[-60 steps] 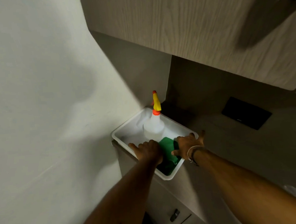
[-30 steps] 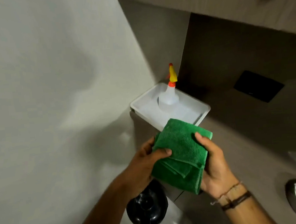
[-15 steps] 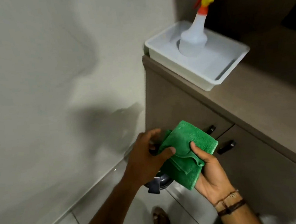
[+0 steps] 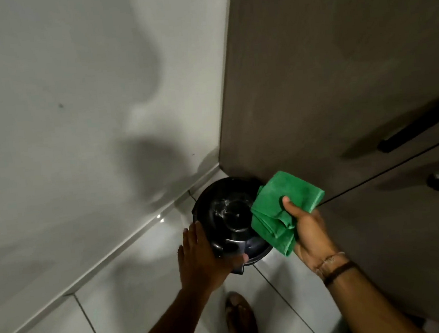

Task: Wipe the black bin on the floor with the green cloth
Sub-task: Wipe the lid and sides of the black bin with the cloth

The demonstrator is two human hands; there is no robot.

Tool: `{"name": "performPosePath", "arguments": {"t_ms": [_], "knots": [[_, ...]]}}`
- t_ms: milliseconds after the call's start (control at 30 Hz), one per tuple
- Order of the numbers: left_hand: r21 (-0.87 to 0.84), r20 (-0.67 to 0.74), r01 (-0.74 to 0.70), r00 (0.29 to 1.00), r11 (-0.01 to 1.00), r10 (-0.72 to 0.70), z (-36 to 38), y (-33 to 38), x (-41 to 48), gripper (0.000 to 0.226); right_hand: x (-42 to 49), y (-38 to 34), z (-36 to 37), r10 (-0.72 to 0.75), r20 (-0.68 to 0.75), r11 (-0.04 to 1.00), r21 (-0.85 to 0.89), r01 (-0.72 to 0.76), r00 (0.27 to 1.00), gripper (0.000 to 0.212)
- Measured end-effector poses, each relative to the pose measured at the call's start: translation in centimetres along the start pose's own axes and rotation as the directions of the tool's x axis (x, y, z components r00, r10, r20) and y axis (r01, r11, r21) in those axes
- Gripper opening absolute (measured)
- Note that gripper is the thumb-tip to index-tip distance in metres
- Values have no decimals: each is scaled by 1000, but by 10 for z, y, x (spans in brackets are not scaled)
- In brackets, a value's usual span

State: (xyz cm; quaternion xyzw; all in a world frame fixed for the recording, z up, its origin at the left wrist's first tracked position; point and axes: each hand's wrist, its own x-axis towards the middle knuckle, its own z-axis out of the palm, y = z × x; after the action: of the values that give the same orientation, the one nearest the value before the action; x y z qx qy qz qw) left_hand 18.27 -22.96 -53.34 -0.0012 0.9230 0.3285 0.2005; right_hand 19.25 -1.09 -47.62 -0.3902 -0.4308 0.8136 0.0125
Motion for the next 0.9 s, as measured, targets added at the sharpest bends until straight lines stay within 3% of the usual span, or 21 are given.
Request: {"name": "performPosePath", "arguments": {"t_ms": [133,200,267,367,467,533,600,667,767,800,867,900], "knots": [[60,-19,63,998,996,-62,54,-25,24,166,55,26,7,-258,27,931,-259,256,966,21],[82,-62,48,997,995,-43,82,-38,34,169,81,44,6,-436,94,787,-443,430,895,31],[98,-118,29,993,995,-17,102,-45,43,171,101,63,2,-546,244,519,-653,552,802,51],[98,-201,-13,979,995,33,129,-56,51,171,125,103,-7,-446,449,98,-835,541,774,75],[42,-297,-66,952,997,75,145,-63,54,168,136,136,-14,-255,570,-330,-810,484,781,87],[0,-327,-77,942,997,73,152,-64,54,165,136,148,-19,-194,628,-494,-726,478,754,84],[-24,-349,-104,933,994,89,160,-70,57,162,133,156,-21,-156,669,-545,-672,502,727,80],[-26,-360,-144,925,989,125,164,-77,60,155,128,165,-17,-75,720,-533,-614,583,690,79],[-12,-387,-258,892,966,234,174,-88,63,126,127,178,2,-10,821,-489,-502,713,571,73],[-6,-334,-211,922,977,197,174,-87,64,126,131,179,12,-10,842,-470,-481,740,540,71],[49,-209,-79,974,996,87,171,-82,67,146,147,175,34,-8,862,-506,-441,741,507,68],[33,-240,-80,967,996,85,171,-82,68,157,156,170,44,-1,861,-542,-428,723,509,67]]}}
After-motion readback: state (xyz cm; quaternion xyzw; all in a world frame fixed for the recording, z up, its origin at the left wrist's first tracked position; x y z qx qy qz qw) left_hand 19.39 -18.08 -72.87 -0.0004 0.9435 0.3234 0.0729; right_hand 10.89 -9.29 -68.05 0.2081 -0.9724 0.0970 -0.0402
